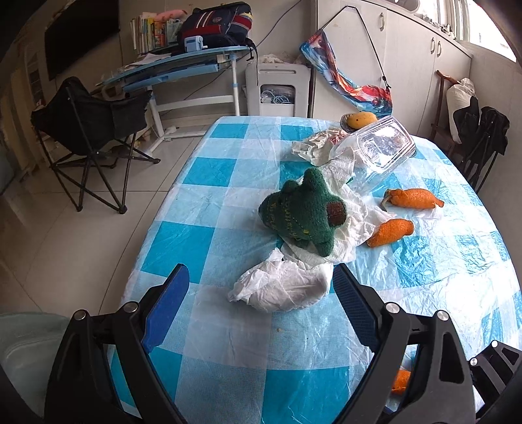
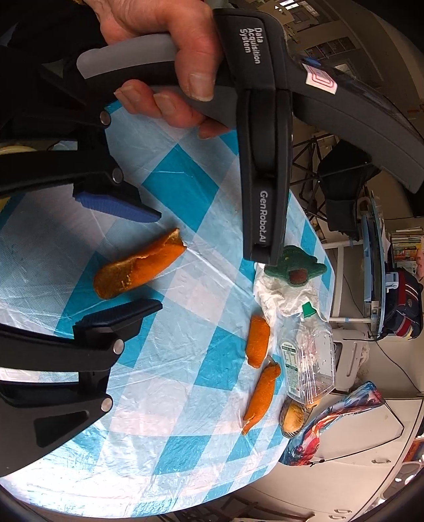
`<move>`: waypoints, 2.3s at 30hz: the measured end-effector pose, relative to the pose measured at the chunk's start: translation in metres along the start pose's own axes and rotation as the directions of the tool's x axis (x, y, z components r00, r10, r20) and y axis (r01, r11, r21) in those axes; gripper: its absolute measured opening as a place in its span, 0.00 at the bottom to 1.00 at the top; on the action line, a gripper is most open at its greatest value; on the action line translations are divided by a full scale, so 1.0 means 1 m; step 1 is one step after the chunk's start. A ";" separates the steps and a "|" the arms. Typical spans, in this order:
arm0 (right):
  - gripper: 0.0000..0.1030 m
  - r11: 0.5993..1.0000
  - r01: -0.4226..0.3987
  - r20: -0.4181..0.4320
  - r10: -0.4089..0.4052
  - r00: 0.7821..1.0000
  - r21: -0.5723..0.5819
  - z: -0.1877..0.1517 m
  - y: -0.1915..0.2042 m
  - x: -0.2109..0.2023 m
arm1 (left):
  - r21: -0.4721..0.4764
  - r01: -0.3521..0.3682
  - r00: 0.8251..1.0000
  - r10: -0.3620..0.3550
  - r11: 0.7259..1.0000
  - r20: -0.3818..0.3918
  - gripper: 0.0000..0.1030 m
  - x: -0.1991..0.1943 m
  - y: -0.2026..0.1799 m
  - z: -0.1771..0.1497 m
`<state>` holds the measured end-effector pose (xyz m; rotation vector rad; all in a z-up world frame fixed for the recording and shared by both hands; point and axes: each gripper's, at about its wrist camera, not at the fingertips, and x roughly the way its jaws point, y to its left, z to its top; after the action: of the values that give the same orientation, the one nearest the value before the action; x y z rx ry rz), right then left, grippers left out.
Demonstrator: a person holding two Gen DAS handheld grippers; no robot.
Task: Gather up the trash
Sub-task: 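Grasp a tissue with the left gripper while the right gripper grasps an orange peel, then carry the tissue and peel over the yellow basin with both grippers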
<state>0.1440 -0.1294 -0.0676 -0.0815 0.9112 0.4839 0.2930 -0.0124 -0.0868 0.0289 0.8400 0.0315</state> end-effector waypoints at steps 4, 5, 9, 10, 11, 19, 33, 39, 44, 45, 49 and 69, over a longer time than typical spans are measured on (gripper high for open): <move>0.32 1.000 0.010 0.006 -0.010 1.000 -0.017 0.001 0.001 0.001 | -0.010 0.019 0.999 -0.019 1.000 -0.047 0.64 0.013 0.001 0.001; 0.28 1.000 0.009 0.007 -0.009 1.000 -0.016 0.002 0.000 0.001 | -0.012 0.033 0.998 -0.033 0.999 -0.055 0.48 0.015 0.001 0.001; 0.17 1.000 0.003 0.007 -0.003 1.000 -0.008 0.004 -0.002 0.003 | 0.003 0.062 0.996 -0.061 0.998 -0.070 0.11 0.017 -0.002 -0.002; 0.17 1.000 -0.001 0.008 0.001 1.000 -0.003 0.004 -0.003 0.003 | 0.001 0.074 0.994 -0.074 0.997 -0.075 0.11 0.017 -0.003 -0.003; 0.17 1.000 -0.005 0.007 0.005 1.000 0.003 0.004 -0.004 0.002 | -0.003 0.080 0.994 -0.080 0.997 -0.072 0.09 0.015 -0.003 -0.004; 0.16 0.999 -0.030 0.024 0.030 0.999 0.028 0.001 -0.007 -0.011 | -0.042 0.114 0.993 -0.116 0.993 -0.037 0.08 -0.022 0.009 -0.017; 0.16 0.998 -0.063 0.052 0.063 0.997 0.005 -0.018 0.011 -0.049 | -0.097 0.135 0.990 -0.139 0.986 -0.029 0.08 -0.068 0.024 -0.062; 0.16 0.997 -0.079 0.043 0.078 0.996 0.027 -0.040 0.018 -0.066 | -0.105 0.140 0.989 -0.143 0.985 -0.028 0.08 -0.084 0.027 -0.082; 0.16 0.995 -0.092 0.033 0.091 0.995 0.026 -0.059 0.030 -0.081 | -0.107 0.149 0.988 -0.152 0.983 -0.024 0.08 -0.100 0.028 -0.096; 0.16 0.995 -0.094 0.030 0.093 0.995 0.025 -0.063 0.032 -0.084 | -0.107 0.151 0.988 -0.155 0.983 -0.023 0.08 -0.103 0.028 -0.099; 0.16 0.995 -0.094 0.018 0.093 0.995 0.022 -0.076 0.040 -0.092 | -0.111 0.162 0.986 -0.165 0.981 -0.019 0.08 -0.114 0.030 -0.110; 0.19 0.996 -0.069 -0.017 0.070 0.997 0.060 -0.108 0.048 -0.106 | -0.114 0.219 0.974 -0.225 0.969 -0.041 0.08 -0.157 0.029 -0.153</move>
<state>-0.0114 -0.1552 -0.0460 -0.0004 0.9485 0.5206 0.0738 0.0126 -0.0712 -0.1693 0.8897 -0.1335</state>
